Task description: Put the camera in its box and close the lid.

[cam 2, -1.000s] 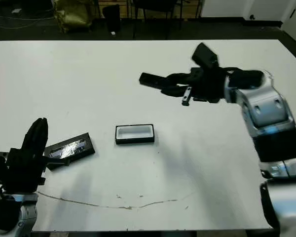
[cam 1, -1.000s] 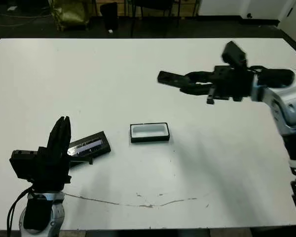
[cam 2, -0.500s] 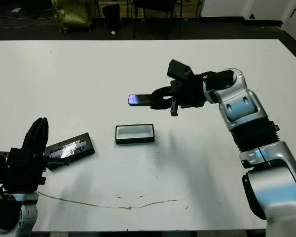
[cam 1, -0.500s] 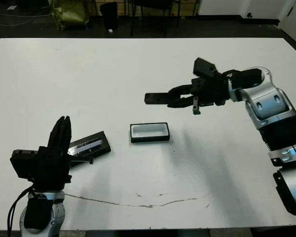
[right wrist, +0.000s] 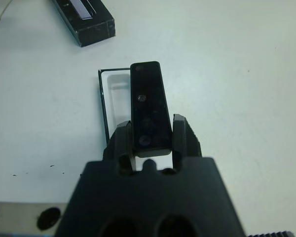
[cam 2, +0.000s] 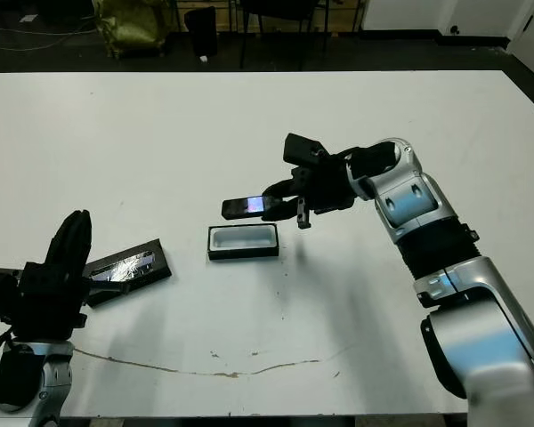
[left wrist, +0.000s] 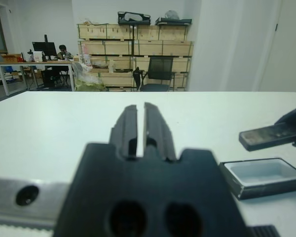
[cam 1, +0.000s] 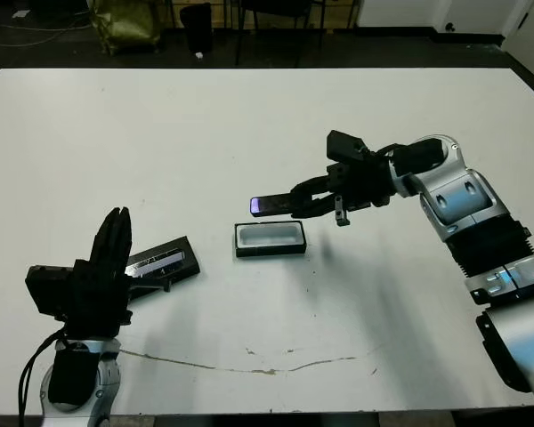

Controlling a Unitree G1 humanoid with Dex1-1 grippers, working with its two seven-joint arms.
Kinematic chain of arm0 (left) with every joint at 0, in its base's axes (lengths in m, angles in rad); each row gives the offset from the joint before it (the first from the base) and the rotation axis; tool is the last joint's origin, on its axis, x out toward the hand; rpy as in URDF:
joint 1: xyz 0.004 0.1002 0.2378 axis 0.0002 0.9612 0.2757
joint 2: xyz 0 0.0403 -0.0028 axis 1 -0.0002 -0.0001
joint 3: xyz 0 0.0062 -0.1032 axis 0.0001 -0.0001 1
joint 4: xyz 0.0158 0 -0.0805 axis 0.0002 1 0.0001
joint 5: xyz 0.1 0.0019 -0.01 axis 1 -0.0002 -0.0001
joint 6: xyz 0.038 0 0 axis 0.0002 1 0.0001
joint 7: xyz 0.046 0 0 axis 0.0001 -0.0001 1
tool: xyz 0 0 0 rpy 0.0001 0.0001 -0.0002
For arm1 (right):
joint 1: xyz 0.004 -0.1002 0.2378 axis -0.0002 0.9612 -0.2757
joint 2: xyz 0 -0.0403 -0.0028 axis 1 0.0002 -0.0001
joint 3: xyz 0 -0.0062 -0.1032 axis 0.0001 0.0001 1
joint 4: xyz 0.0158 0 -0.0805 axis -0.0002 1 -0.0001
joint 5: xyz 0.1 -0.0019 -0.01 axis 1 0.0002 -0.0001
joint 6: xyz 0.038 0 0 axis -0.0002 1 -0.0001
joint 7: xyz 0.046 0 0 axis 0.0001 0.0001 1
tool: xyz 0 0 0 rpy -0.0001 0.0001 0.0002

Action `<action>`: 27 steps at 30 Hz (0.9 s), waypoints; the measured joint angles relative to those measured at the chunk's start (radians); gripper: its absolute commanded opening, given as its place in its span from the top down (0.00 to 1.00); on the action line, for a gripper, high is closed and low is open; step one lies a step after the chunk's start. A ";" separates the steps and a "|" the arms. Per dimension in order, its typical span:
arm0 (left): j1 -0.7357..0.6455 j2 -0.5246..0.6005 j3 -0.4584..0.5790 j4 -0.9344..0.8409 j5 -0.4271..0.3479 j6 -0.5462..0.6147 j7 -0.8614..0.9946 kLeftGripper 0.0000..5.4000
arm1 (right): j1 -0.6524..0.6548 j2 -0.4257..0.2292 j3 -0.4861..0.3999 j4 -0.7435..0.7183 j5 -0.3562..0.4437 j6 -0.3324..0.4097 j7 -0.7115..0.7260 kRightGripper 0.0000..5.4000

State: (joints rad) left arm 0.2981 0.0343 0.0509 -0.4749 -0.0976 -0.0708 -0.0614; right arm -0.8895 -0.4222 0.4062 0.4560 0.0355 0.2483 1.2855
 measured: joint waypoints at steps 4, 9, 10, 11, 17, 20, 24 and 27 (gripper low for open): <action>0.000 0.000 0.000 0.008 0.000 -0.012 0.000 1.00 | 0.009 0.002 -0.001 0.012 0.004 0.001 0.024 0.93; 0.001 0.000 -0.003 0.006 0.001 -0.012 0.000 1.00 | 0.015 0.018 0.002 0.022 0.011 0.036 0.059 0.93; 0.001 0.000 -0.004 0.005 0.002 -0.012 0.000 1.00 | 0.015 0.020 0.003 0.022 0.011 0.047 0.068 0.93; 0.002 0.000 -0.005 0.005 0.002 -0.012 0.000 1.00 | 0.015 0.022 0.004 0.022 0.011 0.058 0.076 0.93; 0.003 -0.001 -0.008 0.000 0.002 -0.008 0.001 1.00 | 0.015 0.028 0.007 0.024 0.011 0.080 0.111 0.93; 0.003 -0.001 -0.008 0.000 0.001 -0.008 0.001 1.00 | 0.014 0.046 0.007 0.051 0.024 0.080 0.138 0.93; 0.004 -0.001 -0.008 0.001 0.001 -0.008 0.001 1.00 | 0.014 0.068 0.007 0.075 0.028 0.079 0.143 0.93; 0.005 -0.001 -0.009 0.000 0.002 -0.008 0.001 1.00 | 0.013 0.075 0.007 0.086 0.023 0.074 0.135 0.93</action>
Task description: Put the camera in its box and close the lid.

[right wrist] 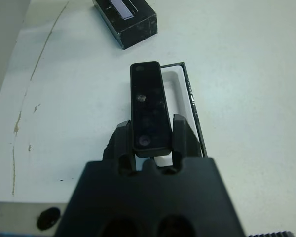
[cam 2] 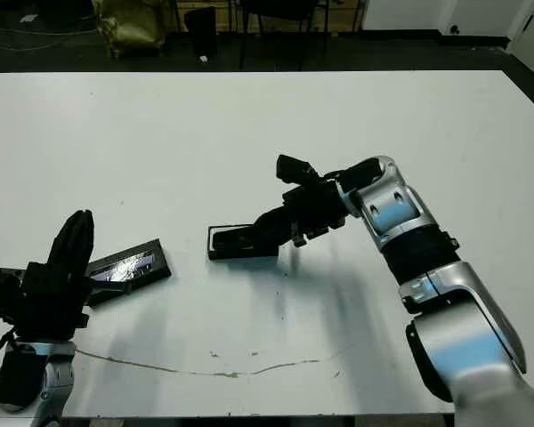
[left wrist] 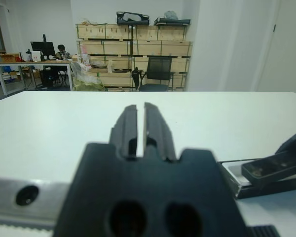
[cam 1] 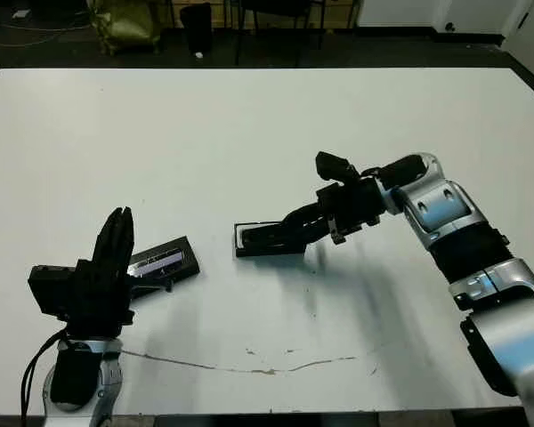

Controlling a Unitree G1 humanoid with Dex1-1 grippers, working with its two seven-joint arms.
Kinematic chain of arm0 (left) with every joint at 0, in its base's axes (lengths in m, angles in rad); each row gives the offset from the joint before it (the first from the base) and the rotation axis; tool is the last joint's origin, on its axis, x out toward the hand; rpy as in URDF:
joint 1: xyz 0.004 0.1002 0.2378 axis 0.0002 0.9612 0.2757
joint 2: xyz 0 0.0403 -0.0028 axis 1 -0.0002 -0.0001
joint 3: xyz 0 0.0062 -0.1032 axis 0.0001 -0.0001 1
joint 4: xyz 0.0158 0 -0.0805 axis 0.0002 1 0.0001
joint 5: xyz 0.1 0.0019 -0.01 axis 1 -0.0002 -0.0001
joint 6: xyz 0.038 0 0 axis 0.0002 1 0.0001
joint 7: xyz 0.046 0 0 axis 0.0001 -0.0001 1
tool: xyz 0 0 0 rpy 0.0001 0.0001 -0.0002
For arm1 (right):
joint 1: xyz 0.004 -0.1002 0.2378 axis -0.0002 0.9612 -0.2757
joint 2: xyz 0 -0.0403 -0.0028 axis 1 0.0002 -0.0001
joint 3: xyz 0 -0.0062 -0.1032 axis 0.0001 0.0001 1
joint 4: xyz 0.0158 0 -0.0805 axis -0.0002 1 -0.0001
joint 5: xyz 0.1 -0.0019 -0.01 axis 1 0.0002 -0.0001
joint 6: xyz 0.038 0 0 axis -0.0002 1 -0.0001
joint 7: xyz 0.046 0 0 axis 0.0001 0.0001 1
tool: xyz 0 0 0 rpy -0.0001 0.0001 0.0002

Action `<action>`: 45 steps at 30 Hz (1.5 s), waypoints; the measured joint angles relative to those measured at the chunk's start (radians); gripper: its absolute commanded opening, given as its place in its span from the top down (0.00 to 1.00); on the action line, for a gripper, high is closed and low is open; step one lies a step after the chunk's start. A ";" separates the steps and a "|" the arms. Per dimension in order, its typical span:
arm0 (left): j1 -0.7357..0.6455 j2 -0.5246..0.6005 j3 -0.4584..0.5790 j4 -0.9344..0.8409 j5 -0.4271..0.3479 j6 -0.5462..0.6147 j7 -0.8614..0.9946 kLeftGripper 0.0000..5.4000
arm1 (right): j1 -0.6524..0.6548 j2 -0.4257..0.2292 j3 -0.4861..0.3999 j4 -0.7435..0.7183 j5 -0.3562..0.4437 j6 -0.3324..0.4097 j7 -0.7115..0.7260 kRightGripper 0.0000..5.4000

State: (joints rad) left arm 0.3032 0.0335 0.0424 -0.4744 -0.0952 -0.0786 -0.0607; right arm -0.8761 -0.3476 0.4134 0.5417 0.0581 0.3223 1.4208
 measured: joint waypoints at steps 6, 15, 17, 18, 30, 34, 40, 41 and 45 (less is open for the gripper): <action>0.003 0.000 0.000 -0.002 0.001 0.000 0.001 1.00 | -0.006 0.015 -0.004 0.040 -0.004 -0.042 -0.013 0.93; 0.011 -0.001 -0.008 -0.002 0.000 0.000 0.001 1.00 | -0.016 0.020 -0.028 0.089 -0.014 -0.095 -0.030 0.93; 0.012 -0.001 -0.009 -0.002 0.000 0.000 0.001 1.00 | -0.017 0.020 -0.038 0.095 -0.014 -0.100 -0.030 0.93; 0.012 -0.001 -0.009 -0.002 -0.001 0.000 0.001 1.00 | -0.017 0.020 -0.043 0.096 -0.014 -0.105 -0.030 0.93; 0.011 -0.001 -0.013 -0.003 0.001 0.000 0.001 1.00 | -0.048 0.020 -0.054 0.096 -0.028 -0.103 -0.045 0.93; 0.012 -0.001 -0.013 -0.003 0.001 0.000 0.001 1.00 | -0.060 0.021 -0.054 0.102 -0.029 -0.103 -0.043 0.93; 0.016 -0.001 -0.014 -0.006 0.001 0.000 0.001 1.00 | -0.060 0.021 -0.042 0.107 -0.055 -0.127 -0.043 0.93; 0.018 -0.001 -0.014 -0.008 0.001 0.000 0.001 1.00 | -0.060 0.022 -0.042 0.108 -0.056 -0.132 -0.043 0.93; 0.023 -0.001 -0.014 -0.008 0.003 -0.002 0.001 1.00 | -0.060 0.022 -0.041 0.114 -0.062 -0.145 -0.043 0.93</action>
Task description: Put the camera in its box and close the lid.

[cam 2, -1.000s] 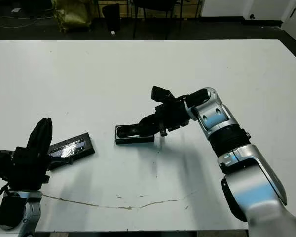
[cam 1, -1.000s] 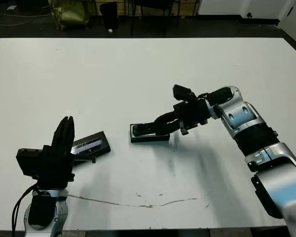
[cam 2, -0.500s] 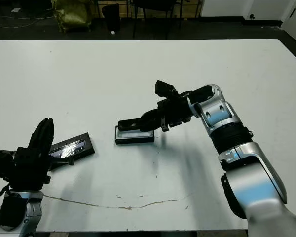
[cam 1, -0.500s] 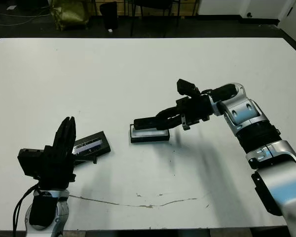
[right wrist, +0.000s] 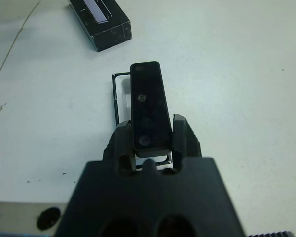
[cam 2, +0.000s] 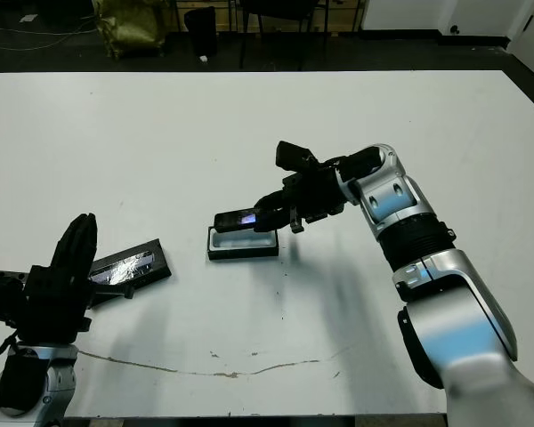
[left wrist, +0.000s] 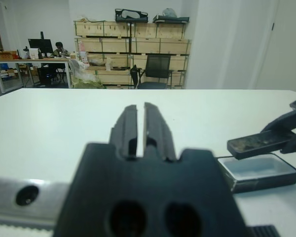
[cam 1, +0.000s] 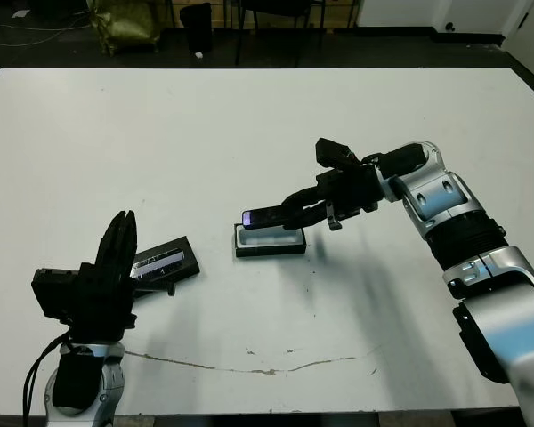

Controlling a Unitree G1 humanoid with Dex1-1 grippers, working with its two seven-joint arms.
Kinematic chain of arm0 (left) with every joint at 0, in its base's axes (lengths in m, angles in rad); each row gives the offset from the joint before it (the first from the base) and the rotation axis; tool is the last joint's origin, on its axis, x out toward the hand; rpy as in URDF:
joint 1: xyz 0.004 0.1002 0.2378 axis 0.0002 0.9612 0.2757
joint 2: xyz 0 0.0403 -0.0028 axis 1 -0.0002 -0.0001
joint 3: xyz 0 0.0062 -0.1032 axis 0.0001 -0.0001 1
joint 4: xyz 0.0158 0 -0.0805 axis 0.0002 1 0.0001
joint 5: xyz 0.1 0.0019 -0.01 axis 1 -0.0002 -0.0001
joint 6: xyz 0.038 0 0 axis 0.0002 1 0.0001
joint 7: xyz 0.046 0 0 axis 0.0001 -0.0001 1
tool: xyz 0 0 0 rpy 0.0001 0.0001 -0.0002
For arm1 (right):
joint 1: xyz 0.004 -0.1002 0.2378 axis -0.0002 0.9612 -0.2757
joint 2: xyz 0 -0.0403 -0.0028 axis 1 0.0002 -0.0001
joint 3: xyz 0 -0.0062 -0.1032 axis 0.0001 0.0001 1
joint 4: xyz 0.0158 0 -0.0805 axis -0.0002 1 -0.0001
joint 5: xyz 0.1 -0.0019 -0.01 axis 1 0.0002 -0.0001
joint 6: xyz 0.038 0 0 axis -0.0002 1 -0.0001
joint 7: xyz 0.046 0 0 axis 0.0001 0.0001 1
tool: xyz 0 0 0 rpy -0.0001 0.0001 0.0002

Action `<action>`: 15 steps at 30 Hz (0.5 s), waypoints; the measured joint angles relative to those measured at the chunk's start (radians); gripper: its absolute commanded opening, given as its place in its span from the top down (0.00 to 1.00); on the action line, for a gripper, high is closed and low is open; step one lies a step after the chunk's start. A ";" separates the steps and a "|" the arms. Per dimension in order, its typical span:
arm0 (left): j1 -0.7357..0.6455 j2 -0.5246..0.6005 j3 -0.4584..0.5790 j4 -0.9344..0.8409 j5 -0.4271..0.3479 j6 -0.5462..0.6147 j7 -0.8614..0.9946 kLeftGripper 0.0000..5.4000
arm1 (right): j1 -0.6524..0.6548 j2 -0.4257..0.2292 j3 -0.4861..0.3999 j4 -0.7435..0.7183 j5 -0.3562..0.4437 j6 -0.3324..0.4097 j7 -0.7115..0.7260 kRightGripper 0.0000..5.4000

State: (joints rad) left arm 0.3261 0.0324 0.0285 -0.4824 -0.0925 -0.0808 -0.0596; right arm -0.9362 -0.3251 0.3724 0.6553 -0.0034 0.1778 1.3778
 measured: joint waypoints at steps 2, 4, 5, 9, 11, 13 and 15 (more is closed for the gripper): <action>0.001 0.000 0.000 0.000 0.002 -0.001 0.000 1.00 | 0.000 0.000 0.006 0.000 -0.012 0.000 0.000 0.93; 0.001 0.000 0.000 0.000 0.002 -0.001 0.000 1.00 | 0.000 0.000 0.013 0.000 -0.019 0.000 0.001 0.93; 0.002 0.000 0.000 0.000 0.002 -0.001 0.000 1.00 | 0.000 0.000 0.015 -0.001 -0.020 0.001 0.002 0.93; 0.006 0.000 -0.001 0.000 0.010 -0.002 0.000 1.00 | 0.002 0.000 0.018 -0.002 -0.027 0.002 0.003 0.93; 0.011 -0.001 -0.001 -0.003 0.010 -0.001 0.000 1.00 | 0.002 0.000 0.018 -0.002 -0.027 0.004 0.007 0.93; 0.013 -0.001 -0.001 -0.005 0.010 -0.001 0.000 1.00 | 0.003 0.000 0.018 -0.001 -0.027 0.009 0.013 0.93; 0.016 -0.001 -0.002 -0.005 0.010 -0.001 0.000 1.00 | 0.004 0.000 0.017 0.000 -0.027 0.009 0.016 0.93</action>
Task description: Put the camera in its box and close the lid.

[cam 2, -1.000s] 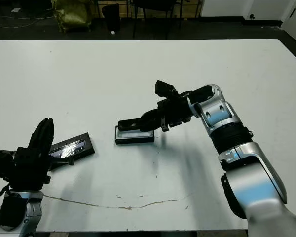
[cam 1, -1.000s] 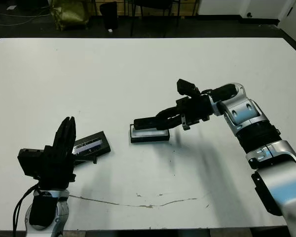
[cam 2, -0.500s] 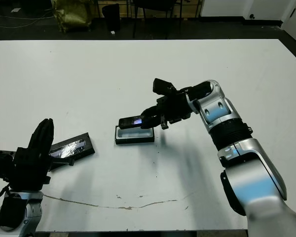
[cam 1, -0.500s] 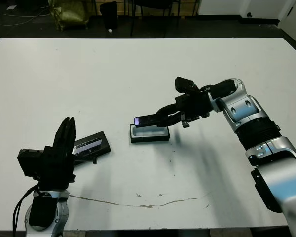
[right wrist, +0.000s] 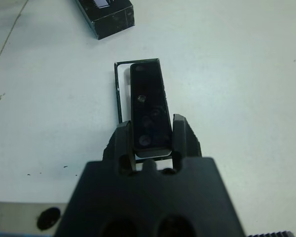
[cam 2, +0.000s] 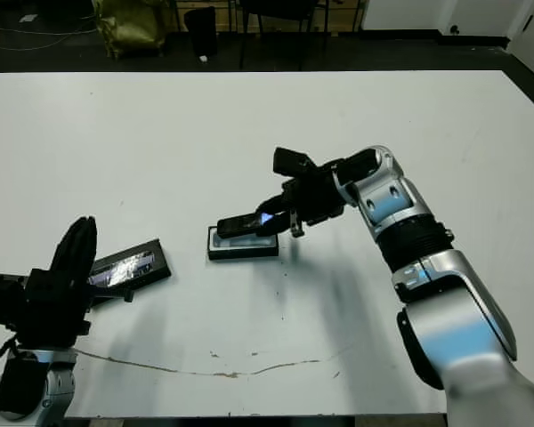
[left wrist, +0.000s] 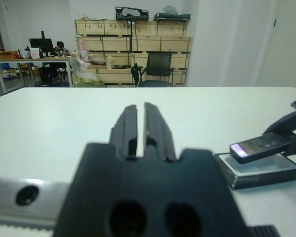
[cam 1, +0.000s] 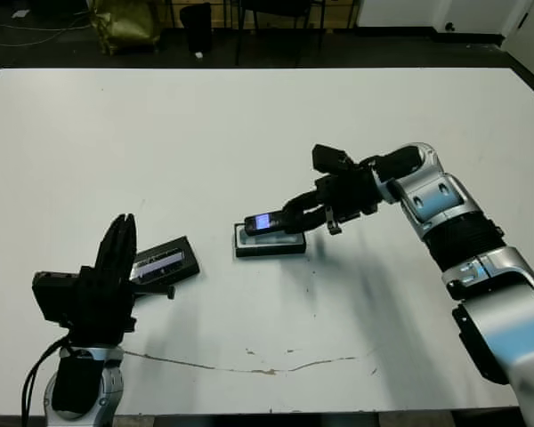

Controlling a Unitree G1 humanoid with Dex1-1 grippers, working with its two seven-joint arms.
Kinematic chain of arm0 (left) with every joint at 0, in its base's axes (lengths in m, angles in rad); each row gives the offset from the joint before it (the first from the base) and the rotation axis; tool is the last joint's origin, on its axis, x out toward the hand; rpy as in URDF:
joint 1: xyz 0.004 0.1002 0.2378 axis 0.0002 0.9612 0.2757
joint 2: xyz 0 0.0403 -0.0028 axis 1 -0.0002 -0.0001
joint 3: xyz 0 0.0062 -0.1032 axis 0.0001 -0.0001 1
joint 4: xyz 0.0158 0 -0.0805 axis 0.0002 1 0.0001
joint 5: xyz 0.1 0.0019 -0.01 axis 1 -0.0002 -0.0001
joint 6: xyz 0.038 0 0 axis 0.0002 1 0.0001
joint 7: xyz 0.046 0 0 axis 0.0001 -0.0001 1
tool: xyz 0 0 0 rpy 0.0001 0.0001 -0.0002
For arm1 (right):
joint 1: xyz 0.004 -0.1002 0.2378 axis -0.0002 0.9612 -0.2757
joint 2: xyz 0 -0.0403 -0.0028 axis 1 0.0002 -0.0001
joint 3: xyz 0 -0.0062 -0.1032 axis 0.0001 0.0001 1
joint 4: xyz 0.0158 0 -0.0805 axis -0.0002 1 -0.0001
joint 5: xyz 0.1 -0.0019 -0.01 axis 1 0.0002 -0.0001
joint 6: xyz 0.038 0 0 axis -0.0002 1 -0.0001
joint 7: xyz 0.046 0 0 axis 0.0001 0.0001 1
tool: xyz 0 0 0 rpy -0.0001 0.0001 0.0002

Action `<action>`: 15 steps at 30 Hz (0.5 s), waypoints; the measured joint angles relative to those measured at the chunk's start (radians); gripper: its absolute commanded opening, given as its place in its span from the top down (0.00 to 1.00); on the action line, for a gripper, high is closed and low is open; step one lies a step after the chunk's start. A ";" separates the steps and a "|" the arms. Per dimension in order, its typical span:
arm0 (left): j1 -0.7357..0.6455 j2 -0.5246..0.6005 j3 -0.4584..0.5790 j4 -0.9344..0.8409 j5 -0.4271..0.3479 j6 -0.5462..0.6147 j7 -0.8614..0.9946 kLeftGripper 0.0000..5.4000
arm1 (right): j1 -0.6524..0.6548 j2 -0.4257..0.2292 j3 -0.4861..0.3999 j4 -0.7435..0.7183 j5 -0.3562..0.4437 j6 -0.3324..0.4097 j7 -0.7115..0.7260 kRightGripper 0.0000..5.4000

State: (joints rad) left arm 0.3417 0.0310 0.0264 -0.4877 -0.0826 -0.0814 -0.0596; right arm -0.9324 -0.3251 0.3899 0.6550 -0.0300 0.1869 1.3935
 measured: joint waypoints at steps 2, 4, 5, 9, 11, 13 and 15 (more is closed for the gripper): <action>0.002 -0.001 -0.001 0.000 0.000 0.000 0.000 1.00 | 0.001 0.000 -0.001 0.003 0.000 0.000 0.006 0.93; 0.003 -0.001 -0.003 0.000 0.001 0.000 0.000 1.00 | 0.002 0.000 -0.001 0.003 0.000 0.000 0.008 0.93; 0.004 -0.001 -0.004 0.000 0.001 0.000 0.000 1.00 | 0.003 0.000 0.000 0.003 0.000 0.000 0.008 0.93; 0.005 -0.003 -0.007 0.001 0.001 -0.002 0.000 1.00 | 0.003 0.000 0.004 0.002 -0.002 -0.002 0.011 0.93; 0.006 -0.003 -0.008 0.005 0.001 -0.013 0.000 1.00 | 0.003 0.000 0.009 0.002 -0.004 -0.001 0.017 0.93; 0.007 -0.003 -0.010 0.007 0.001 -0.023 0.000 1.00 | 0.003 0.000 0.019 0.001 -0.015 -0.001 0.015 0.93; 0.009 -0.004 -0.012 0.007 0.000 -0.024 0.000 1.00 | 0.004 0.000 0.023 -0.003 -0.022 -0.001 0.015 0.93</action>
State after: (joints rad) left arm 0.3507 0.0274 0.0143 -0.4802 -0.0821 -0.1052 -0.0598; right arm -0.9288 -0.3250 0.4127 0.6519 -0.0522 0.1862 1.4084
